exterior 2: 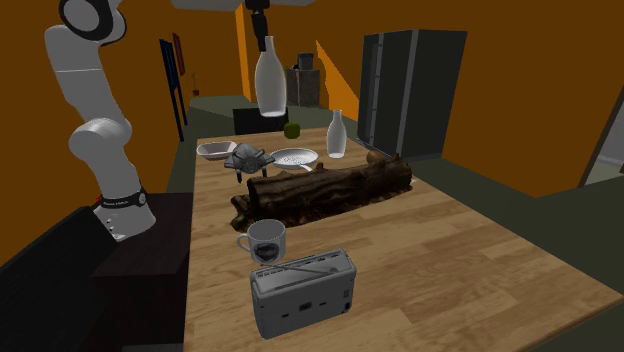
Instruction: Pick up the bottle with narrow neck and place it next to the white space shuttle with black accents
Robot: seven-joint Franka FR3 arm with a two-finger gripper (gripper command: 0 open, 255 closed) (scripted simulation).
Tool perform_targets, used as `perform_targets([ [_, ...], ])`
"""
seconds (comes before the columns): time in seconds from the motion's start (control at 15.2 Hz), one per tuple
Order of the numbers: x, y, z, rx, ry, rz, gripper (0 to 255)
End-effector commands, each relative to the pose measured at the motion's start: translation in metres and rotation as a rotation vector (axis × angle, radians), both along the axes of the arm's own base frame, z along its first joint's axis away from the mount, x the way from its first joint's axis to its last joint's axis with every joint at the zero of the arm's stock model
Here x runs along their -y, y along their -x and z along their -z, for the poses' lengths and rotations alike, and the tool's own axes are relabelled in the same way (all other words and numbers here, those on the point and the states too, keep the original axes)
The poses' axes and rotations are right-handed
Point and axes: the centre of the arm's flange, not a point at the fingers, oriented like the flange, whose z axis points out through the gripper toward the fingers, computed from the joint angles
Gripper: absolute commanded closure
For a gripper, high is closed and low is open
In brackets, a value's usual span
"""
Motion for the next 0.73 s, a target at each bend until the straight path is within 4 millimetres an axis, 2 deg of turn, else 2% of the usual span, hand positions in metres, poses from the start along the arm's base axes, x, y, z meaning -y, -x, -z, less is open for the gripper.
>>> perform_targets([
  [0.0,-0.002,0.001,0.009,0.000,0.000,0.001,255],
  [0.66,-0.002,0.001,0.062,0.000,0.000,0.001,255],
])
